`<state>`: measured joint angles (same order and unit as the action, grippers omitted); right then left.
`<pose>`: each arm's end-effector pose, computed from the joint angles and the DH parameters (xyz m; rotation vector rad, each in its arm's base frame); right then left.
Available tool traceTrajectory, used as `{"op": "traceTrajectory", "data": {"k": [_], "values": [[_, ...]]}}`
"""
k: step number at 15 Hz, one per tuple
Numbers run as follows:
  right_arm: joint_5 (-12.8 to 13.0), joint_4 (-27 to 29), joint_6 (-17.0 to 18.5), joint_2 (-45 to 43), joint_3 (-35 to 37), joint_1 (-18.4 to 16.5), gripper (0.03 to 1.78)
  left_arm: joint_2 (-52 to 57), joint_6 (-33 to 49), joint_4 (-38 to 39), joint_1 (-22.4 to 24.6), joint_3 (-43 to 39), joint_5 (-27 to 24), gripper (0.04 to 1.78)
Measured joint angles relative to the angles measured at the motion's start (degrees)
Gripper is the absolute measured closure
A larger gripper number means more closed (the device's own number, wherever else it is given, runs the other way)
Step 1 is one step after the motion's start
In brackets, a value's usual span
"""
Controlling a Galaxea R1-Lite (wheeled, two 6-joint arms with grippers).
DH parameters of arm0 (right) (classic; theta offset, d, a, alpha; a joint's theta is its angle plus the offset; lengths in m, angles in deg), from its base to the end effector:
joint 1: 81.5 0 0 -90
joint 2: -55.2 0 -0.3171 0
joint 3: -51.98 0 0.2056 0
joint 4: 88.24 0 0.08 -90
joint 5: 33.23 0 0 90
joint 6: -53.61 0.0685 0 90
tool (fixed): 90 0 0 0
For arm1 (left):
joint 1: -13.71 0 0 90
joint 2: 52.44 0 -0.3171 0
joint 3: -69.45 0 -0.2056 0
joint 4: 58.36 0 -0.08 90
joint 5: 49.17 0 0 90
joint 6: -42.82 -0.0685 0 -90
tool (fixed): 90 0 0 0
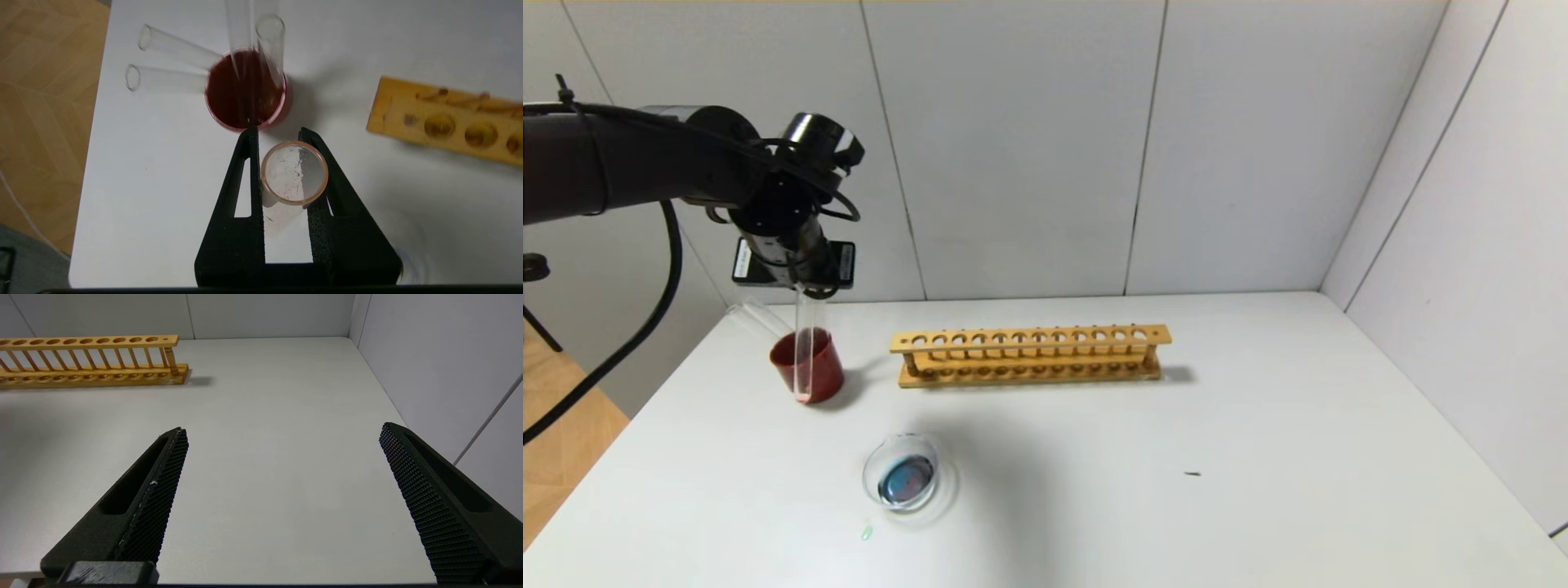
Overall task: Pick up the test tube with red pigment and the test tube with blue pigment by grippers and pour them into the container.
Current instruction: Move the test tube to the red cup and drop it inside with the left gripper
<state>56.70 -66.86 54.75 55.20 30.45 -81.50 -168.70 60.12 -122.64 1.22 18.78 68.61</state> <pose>0.0227 0.0001 0.0758 0.0199 -0.0026 0.0012 0.4254 -0.0615 0.2213 0.0261 0.7911 0.3710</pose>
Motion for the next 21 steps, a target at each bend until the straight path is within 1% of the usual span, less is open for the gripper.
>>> {"op": "traceTrajectory", "data": {"k": [3, 5, 7, 9, 13, 15, 21], "values": [[0.0, 0.0, 0.0, 0.0, 0.0, 0.0, 0.10, 0.4, -0.7, 9.4, 3.9, -2.2, -1.5, 1.48], [0.0, 0.0, 0.0, 0.0, 0.0, 0.0, 0.10, 1.2, -2.8, 15.7, 5.5, -5.2, -2.1, 1.48], [0.0, 0.0, 0.0, 0.0, 0.0, 0.0, 0.10, 1.7, -4.5, 20.3, 7.2, -7.1, -2.3, 1.48], [0.0, 0.0, 0.0, 0.0, 0.0, 0.0, 0.10, 1.8, -5.0, 23.8, 9.2, -8.5, -3.3, 1.48], [0.0, 0.0, 0.0, 0.0, 0.0, 0.0, 0.10, 2.3, -5.0, 29.8, 11.3, -12.2, -5.4, 1.48], [0.0, 0.0, 0.0, 0.0, 0.0, 0.0, 0.10, 2.6, -5.0, 31.8, 11.7, -14.2, -6.2, 1.48], [0.0, 0.0, 0.0, 0.0, 0.0, 0.0, 0.10, 2.7, -5.0, 38.5, 11.7, -19.9, -6.6, 1.48]]}}
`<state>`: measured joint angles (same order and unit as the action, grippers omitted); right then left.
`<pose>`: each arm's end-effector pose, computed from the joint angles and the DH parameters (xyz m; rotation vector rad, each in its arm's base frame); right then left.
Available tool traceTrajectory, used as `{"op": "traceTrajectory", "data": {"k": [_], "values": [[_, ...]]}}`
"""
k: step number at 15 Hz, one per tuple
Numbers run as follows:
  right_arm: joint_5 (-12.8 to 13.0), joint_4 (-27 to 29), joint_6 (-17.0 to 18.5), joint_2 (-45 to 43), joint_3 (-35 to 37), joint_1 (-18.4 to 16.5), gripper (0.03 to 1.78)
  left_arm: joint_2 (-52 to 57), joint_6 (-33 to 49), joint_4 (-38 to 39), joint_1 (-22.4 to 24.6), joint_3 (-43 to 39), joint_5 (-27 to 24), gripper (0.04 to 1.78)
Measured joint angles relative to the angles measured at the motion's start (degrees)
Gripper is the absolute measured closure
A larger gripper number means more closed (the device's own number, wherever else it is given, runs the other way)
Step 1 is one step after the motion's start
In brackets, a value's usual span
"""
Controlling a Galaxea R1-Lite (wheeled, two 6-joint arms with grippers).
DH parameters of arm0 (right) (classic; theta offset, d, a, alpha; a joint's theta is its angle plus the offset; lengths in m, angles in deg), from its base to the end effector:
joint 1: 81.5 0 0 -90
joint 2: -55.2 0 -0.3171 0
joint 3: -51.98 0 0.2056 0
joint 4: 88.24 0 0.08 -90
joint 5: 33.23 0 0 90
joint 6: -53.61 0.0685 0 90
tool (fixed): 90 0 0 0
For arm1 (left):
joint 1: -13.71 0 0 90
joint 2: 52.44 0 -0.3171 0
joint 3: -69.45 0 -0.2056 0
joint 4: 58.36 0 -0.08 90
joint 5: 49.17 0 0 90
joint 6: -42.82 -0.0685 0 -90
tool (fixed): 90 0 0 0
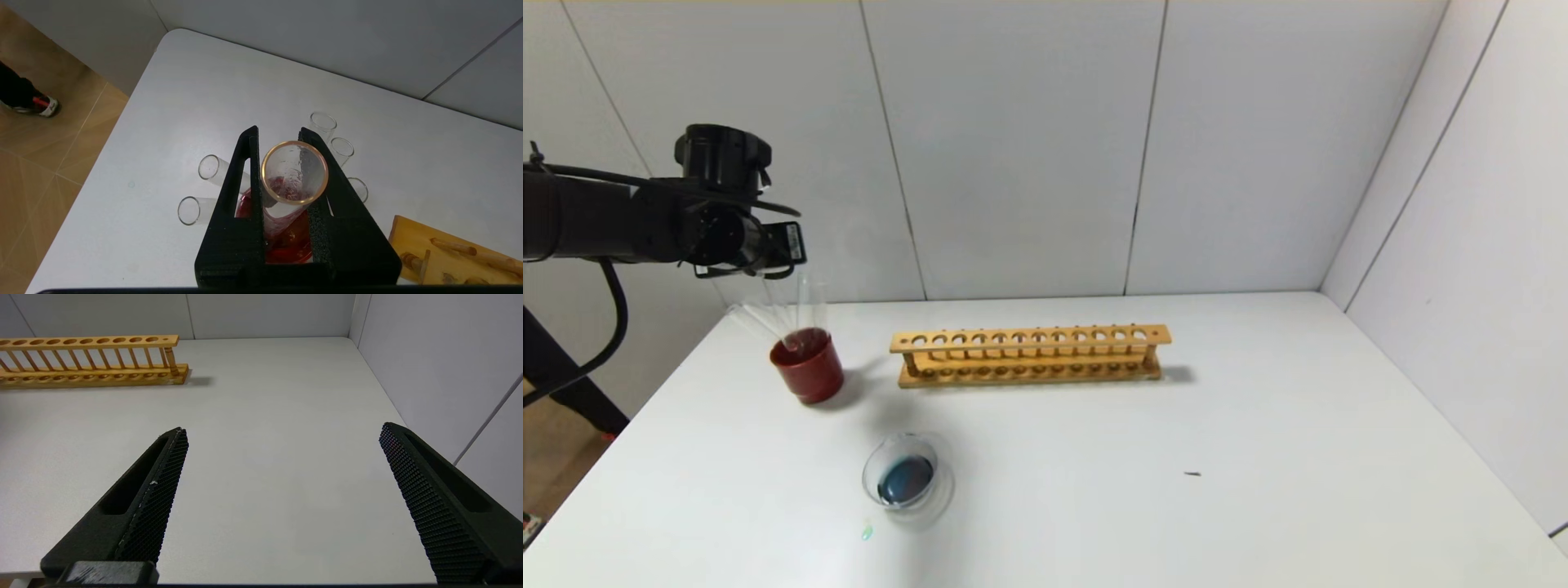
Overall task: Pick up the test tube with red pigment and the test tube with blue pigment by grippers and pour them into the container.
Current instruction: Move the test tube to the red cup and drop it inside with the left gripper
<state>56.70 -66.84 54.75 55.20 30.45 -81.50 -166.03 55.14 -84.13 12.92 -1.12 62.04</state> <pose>0.0227 0.0001 0.0758 0.0199 -0.0023 0.0012 0.4569 0.0185 0.2039 -0.1079 0.4751 0.4015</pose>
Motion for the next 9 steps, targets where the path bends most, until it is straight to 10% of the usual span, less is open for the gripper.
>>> {"op": "traceTrajectory", "data": {"k": [9], "values": [[0.0, 0.0, 0.0, 0.0, 0.0, 0.0, 0.10, 0.0, -0.1, 5.4, -0.4, -6.6, -0.4, 1.48]]}}
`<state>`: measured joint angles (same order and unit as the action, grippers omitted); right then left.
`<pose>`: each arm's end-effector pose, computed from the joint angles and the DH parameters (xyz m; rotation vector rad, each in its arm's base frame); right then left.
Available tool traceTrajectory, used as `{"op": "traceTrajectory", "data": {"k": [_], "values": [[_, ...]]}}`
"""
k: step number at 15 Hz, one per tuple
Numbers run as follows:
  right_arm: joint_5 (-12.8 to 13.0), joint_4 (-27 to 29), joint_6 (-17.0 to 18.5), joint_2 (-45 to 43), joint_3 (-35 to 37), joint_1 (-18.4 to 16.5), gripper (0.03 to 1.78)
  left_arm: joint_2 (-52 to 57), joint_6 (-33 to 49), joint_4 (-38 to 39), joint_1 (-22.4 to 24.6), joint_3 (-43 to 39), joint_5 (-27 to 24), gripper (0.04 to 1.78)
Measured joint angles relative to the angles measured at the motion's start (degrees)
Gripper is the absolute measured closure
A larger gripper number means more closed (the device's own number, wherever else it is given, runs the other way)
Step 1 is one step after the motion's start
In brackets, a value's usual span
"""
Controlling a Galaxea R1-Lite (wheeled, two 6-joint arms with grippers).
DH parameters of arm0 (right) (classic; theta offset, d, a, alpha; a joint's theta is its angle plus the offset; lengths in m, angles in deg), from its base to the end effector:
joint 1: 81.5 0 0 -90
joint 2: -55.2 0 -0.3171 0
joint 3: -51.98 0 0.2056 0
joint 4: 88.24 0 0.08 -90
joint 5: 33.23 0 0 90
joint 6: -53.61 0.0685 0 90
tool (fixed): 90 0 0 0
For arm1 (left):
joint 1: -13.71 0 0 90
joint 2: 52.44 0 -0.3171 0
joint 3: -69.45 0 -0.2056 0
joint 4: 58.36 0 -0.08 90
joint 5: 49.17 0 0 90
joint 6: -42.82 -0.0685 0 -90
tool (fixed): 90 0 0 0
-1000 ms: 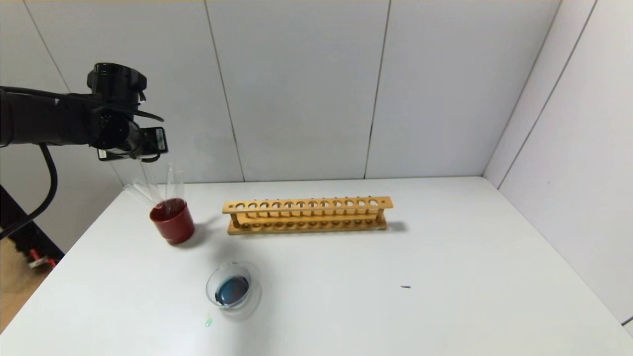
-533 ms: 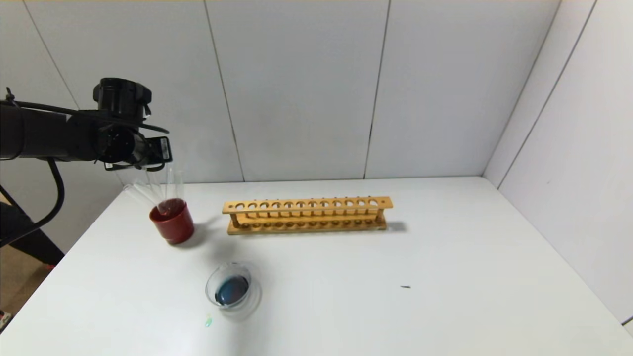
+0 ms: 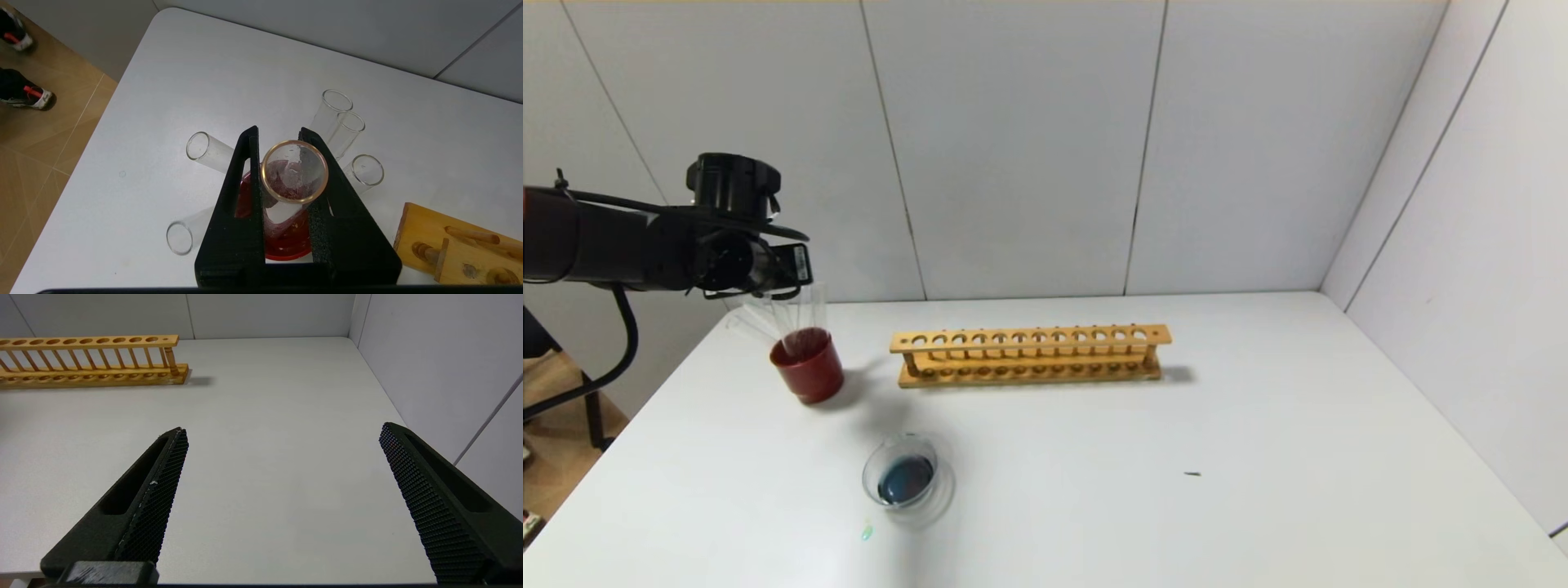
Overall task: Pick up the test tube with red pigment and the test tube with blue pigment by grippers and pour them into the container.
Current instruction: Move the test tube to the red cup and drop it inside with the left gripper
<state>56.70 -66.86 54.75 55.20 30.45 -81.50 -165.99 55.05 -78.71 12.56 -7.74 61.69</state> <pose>0.0227 0.0001 0.0758 0.0199 -0.0026 0.0012 0.4524 0.0153 0.1780 -0.1022 0.4964 0.3906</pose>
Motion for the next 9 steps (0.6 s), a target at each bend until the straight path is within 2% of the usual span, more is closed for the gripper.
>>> {"op": "traceTrajectory", "data": {"k": [9], "values": [[0.0, 0.0, 0.0, 0.0, 0.0, 0.0, 0.10, 0.6, 0.1, 0.0, -0.2, -1.4, 0.0, 1.47]]}}
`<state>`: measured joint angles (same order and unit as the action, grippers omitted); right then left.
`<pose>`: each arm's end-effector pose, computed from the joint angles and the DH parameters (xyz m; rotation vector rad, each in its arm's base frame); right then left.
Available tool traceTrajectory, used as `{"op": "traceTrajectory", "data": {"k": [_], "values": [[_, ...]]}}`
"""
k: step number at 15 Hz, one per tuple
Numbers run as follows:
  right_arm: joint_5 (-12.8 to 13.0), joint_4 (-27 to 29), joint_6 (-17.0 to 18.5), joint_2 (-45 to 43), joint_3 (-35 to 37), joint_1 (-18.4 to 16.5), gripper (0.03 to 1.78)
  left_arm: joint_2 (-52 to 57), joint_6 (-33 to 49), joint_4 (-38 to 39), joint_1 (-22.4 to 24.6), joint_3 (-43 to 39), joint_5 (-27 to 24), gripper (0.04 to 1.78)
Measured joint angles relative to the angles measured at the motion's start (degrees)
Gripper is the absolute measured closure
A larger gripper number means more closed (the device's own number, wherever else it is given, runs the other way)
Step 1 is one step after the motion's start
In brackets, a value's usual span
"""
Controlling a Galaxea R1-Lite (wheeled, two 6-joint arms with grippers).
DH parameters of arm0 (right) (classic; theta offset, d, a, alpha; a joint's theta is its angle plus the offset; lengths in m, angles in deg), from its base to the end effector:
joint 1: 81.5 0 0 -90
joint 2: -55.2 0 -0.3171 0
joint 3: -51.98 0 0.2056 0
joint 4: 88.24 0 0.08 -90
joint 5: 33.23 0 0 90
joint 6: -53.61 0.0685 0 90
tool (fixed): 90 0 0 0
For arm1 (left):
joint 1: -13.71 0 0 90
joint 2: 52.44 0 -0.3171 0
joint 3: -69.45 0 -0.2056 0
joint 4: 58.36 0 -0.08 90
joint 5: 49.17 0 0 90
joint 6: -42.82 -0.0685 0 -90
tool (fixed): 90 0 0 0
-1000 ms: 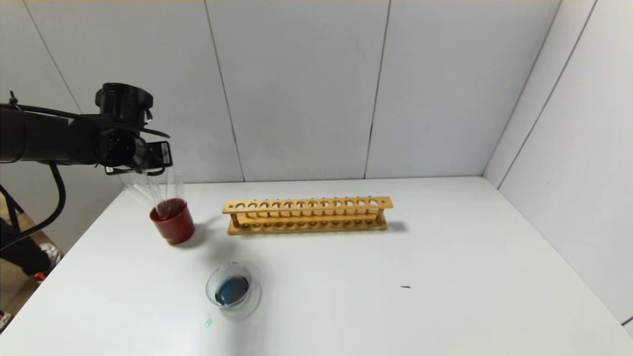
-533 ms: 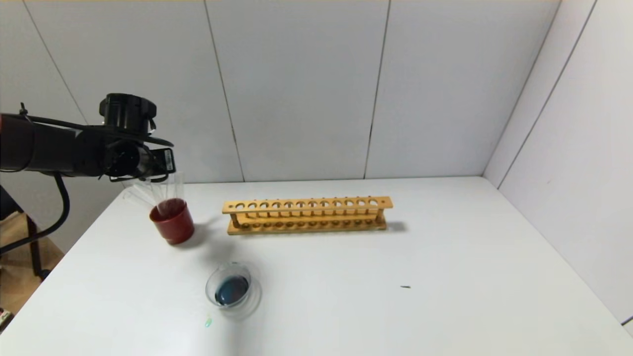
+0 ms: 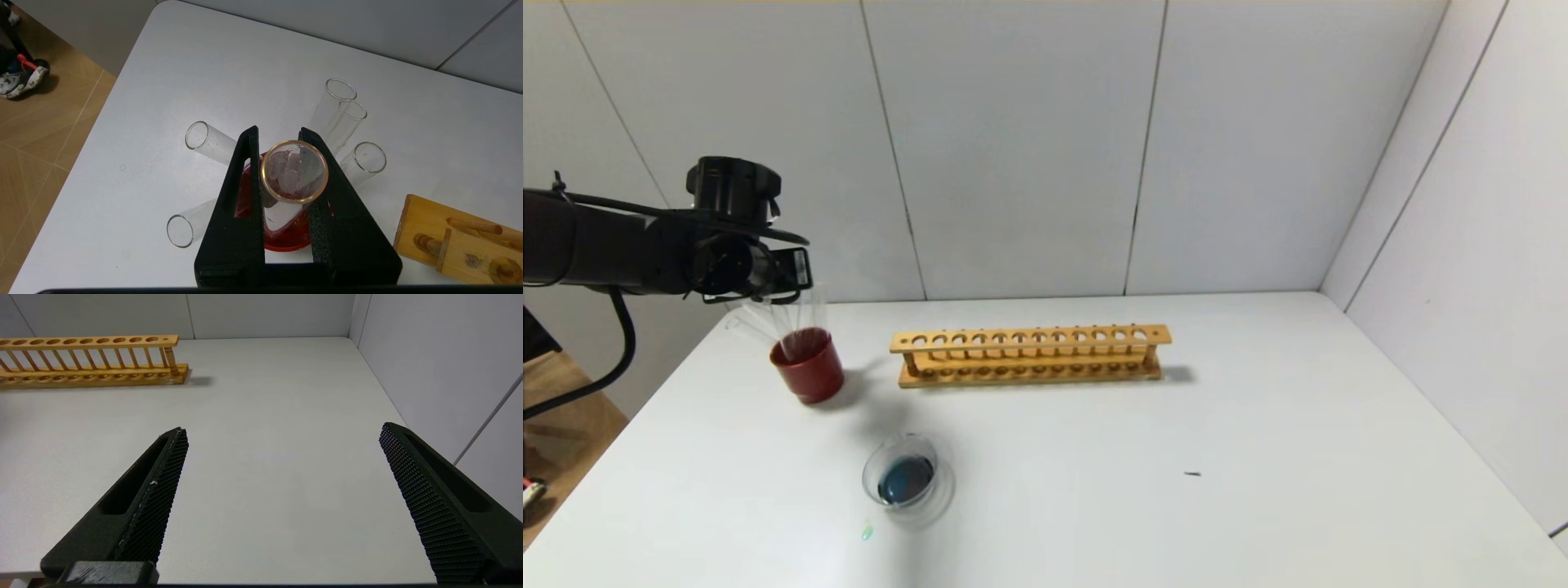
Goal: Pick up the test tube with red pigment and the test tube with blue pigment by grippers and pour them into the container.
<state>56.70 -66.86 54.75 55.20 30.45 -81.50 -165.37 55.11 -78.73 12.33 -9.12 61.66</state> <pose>0.0227 0.0001 0.0758 0.0199 -0.0026 0.0012 0.4478 0.0136 0.1750 -0.0995 0.5098 0.3874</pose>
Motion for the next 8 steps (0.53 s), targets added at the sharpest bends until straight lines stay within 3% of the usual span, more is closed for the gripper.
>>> {"op": "traceTrajectory", "data": {"k": [2, 4, 8], "values": [[0.0, 0.0, 0.0, 0.0, 0.0, 0.0, 0.10, 0.1, 0.0, 0.0, 0.0, -0.4, 0.0, 1.41], [0.0, 0.0, 0.0, 0.0, 0.0, 0.0, 0.10, 0.2, 0.0, 0.1, -0.1, -0.5, 0.0, 1.25], [0.0, 0.0, 0.0, 0.0, 0.0, 0.0, 0.10, 0.2, 0.0, 0.2, -0.1, -0.6, 0.0, 0.60]]}}
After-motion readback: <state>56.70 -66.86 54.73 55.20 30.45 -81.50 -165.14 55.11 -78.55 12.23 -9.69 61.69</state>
